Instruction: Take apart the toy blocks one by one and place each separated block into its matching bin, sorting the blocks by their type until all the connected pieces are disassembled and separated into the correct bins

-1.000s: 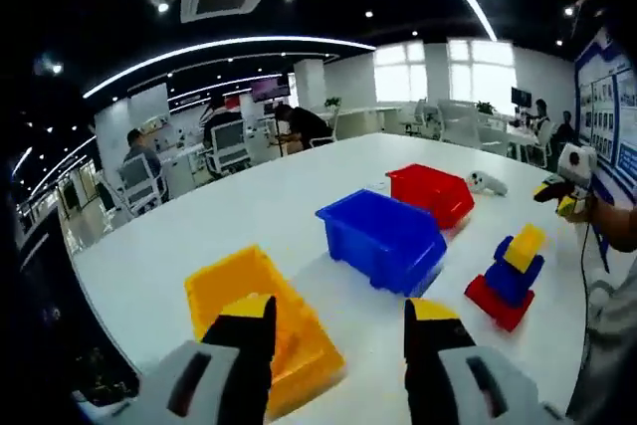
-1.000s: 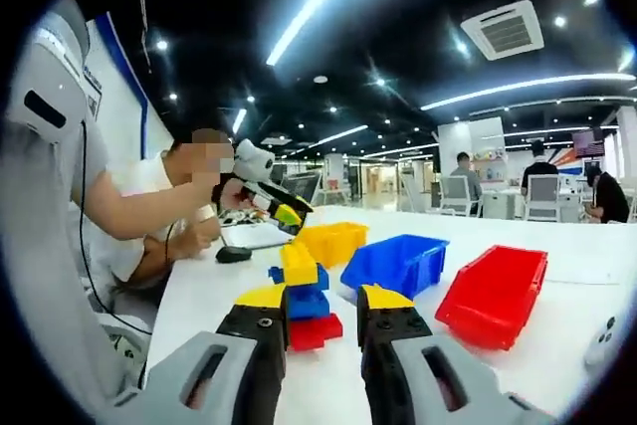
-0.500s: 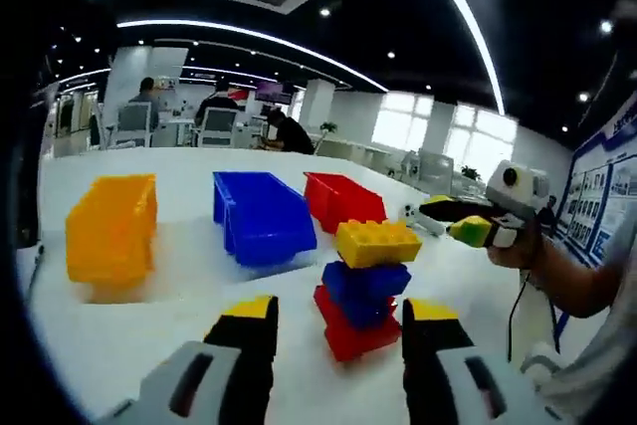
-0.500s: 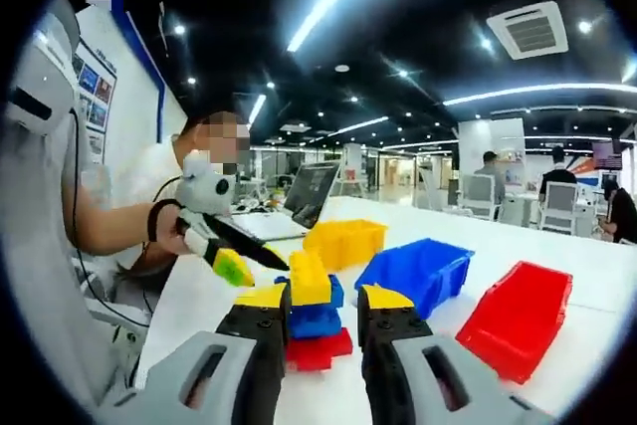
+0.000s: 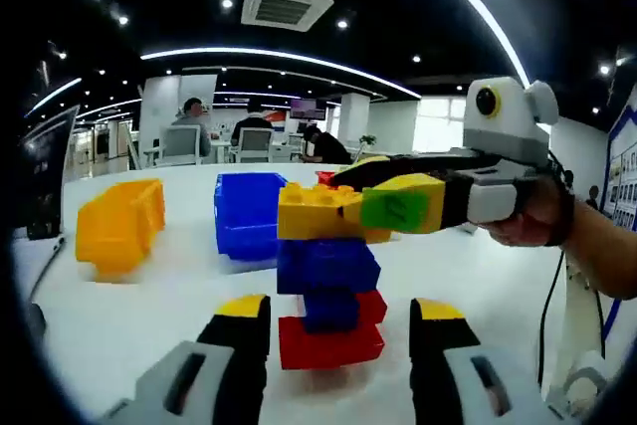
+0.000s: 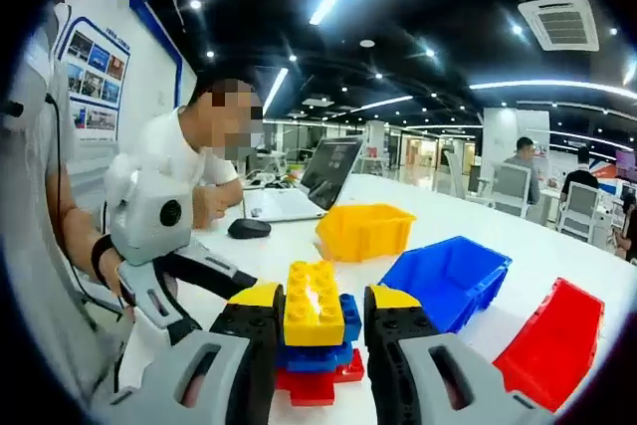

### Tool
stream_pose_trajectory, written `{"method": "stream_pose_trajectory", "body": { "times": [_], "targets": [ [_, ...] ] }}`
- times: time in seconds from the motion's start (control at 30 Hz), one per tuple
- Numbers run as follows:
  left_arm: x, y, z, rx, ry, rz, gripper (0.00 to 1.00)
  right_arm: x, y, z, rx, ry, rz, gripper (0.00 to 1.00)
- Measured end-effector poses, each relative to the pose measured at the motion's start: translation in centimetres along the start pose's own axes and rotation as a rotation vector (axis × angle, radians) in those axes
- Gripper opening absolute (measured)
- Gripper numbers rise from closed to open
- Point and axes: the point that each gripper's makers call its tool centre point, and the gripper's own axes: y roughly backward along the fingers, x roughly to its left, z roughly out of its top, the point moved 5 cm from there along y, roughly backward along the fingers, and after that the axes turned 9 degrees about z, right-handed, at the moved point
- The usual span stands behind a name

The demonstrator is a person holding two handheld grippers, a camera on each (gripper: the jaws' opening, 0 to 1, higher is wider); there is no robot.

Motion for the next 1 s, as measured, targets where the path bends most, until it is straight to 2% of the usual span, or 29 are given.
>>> {"method": "stream_pose_trajectory", "body": {
  "times": [0.1, 0.23, 0.33, 0.37, 0.53, 0.73, 0.83, 0.93, 1.0],
  "targets": [
    [0.3, -0.4, 0.0, 0.001, 0.019, 0.018, 0.5, 0.1, -0.6, -0.3, 0.033, 0.006, 0.013, 0.29],
    [0.4, -1.1, 0.1, 0.009, 0.036, 0.016, 0.43, 0.2, -0.7, -0.4, 0.041, -0.001, 0.022, 0.27],
    [1.2, -1.4, 0.1, 0.015, 0.039, 0.041, 0.34, 0.3, -0.6, -0.3, 0.055, 0.017, 0.021, 0.27],
    [1.1, -1.4, 0.1, 0.018, 0.053, 0.021, 0.34, 0.4, -0.6, -0.3, 0.06, 0.028, 0.018, 0.27],
    [1.1, -2.0, 0.1, 0.009, 0.037, 0.02, 0.33, 0.5, -0.8, -0.2, 0.09, 0.089, -0.001, 0.26],
    [1.1, -2.4, 0.3, 0.026, 0.042, 0.01, 0.32, 0.6, -0.7, -0.2, 0.092, 0.106, -0.019, 0.26],
    [1.2, -2.6, 0.3, 0.043, 0.033, 0.003, 0.32, 0.8, -0.9, 0.0, 0.114, 0.182, -0.028, 0.26],
    [1.1, -2.7, 0.4, 0.057, 0.033, -0.011, 0.32, 0.7, -0.7, 0.0, 0.116, 0.181, -0.04, 0.26],
    [1.0, -2.8, 0.5, 0.064, 0.021, -0.017, 0.31, 0.4, -0.4, -0.1, 0.102, 0.133, -0.049, 0.26]
  ]
}}
